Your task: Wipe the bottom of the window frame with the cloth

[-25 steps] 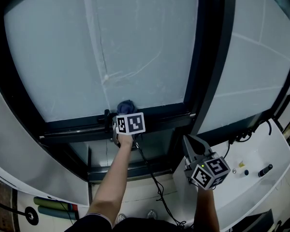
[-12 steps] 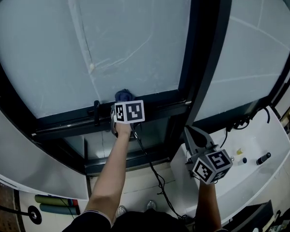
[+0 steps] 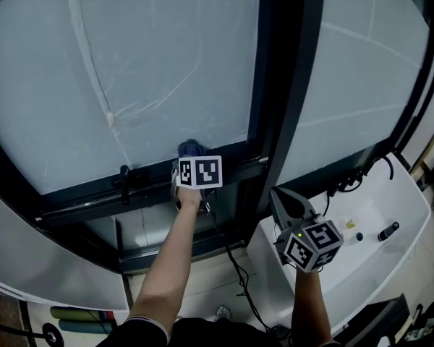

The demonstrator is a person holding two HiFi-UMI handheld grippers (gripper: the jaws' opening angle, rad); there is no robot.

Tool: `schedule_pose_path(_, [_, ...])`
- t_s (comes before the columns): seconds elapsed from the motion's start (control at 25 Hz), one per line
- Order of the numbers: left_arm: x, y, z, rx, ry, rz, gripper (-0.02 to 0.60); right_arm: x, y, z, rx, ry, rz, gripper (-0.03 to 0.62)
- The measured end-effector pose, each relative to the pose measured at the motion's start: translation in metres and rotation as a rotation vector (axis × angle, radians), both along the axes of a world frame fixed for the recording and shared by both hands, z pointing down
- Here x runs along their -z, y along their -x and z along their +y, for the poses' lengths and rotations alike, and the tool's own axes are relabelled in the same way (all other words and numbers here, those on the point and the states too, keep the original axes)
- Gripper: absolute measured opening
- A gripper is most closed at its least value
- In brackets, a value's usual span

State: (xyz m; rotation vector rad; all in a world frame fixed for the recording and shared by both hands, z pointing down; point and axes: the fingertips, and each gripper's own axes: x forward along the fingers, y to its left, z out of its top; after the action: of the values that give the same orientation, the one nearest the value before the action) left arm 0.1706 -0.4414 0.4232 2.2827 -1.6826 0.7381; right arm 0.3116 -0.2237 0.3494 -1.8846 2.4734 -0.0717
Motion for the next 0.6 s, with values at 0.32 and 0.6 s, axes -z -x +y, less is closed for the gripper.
schedule_pose_path(0.32, [-0.001, -0.075, 0.000, -0.142, 0.016, -0.031, 0.077, -0.010, -0.036, 0.009, -0.082, 0.013, -0.023, 0.002])
schedule_pose_path(0.6, [0.000, -0.139, 0.002, -0.244, 0.033, -0.033, 0.077, -0.012, -0.064, 0.018, -0.159, 0.005, -0.037, 0.002])
